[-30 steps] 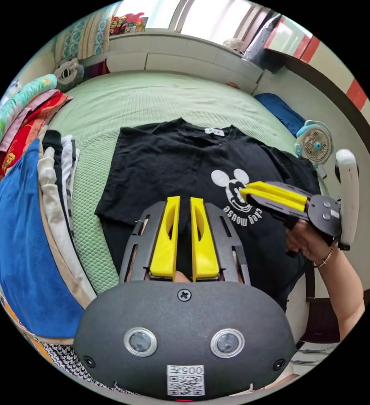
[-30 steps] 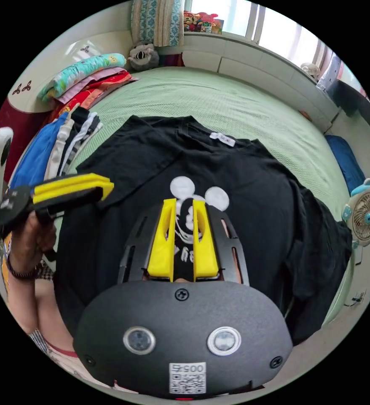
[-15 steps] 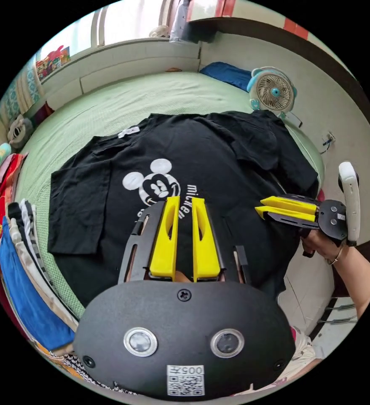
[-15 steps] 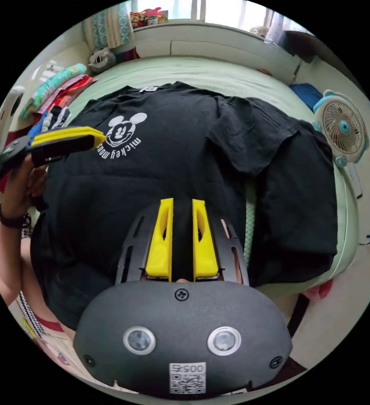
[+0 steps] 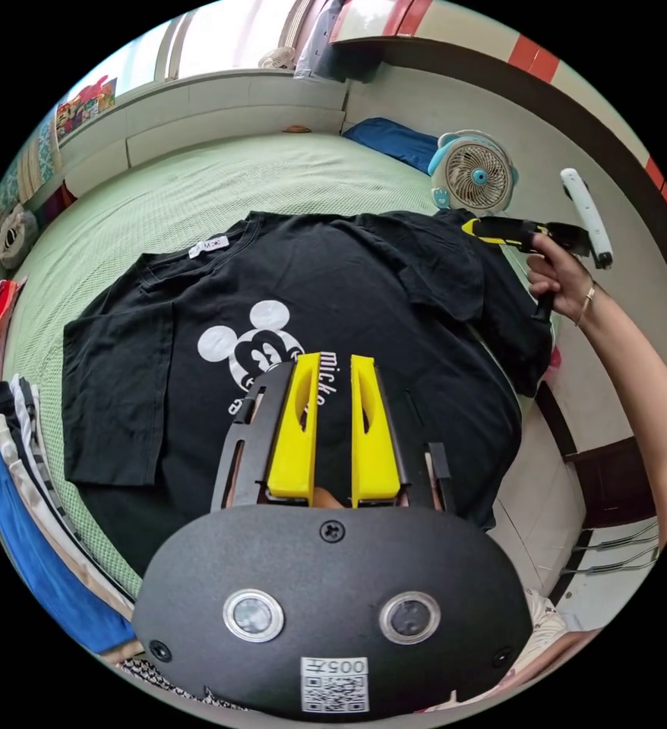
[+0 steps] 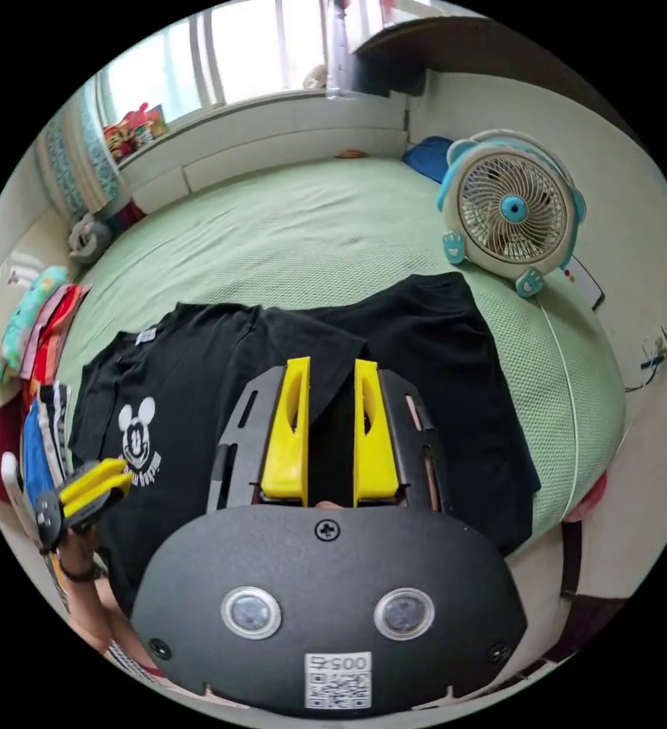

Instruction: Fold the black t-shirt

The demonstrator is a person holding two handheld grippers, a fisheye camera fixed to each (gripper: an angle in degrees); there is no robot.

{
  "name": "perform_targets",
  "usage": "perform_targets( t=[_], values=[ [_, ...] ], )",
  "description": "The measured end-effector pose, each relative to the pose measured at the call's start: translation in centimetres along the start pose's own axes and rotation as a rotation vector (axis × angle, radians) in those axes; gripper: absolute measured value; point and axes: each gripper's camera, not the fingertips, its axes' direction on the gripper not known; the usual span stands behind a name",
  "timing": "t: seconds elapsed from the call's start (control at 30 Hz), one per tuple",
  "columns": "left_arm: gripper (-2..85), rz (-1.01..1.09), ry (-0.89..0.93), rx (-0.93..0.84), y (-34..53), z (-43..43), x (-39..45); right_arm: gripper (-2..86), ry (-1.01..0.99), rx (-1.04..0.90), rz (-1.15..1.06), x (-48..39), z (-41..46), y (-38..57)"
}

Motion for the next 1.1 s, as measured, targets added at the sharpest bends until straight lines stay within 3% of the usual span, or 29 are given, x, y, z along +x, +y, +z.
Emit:
perform_targets(
  t=[0.23, 0.43, 0.77, 0.9, 1.0, 1.1],
  values=[
    [7.9, -0.019, -0.006, 0.016, -0.3, -0.2, -0.1, 4.2, 0.072, -0.086, 0.11, 1.9, 2.8, -3.2],
    [7.9, 0.01, -0.019, 0.016, -0.7, -0.1, 1.2, -0.6, 0.069, 0.03, 0.07, 1.4, -0.3, -3.3],
    [7.8, 0.015, -0.091, -0.008, 0.0, 0.3, 1.8, -0.2, 0.003, 0.047, -0.16, -10.4, -5.0, -6.8],
    [7.9, -0.015, -0.083, 0.013, 0.1, -0.4, 1.0, 2.9, -0.115, 0.014, -0.252, -16.1, -5.2, -7.5],
    [7.8, -0.03, -0.054, 0.026, 0.1, -1.0, 0.4, 4.6, -0.167, 0.027, -0.273, -16.5, -5.5, -7.5],
    [7.8, -0.026, -0.06, 0.036, 0.3, -1.5, -0.1, 5.4, -0.096, -0.009, -0.247, -14.2, -4.0, -7.3]
  ],
)
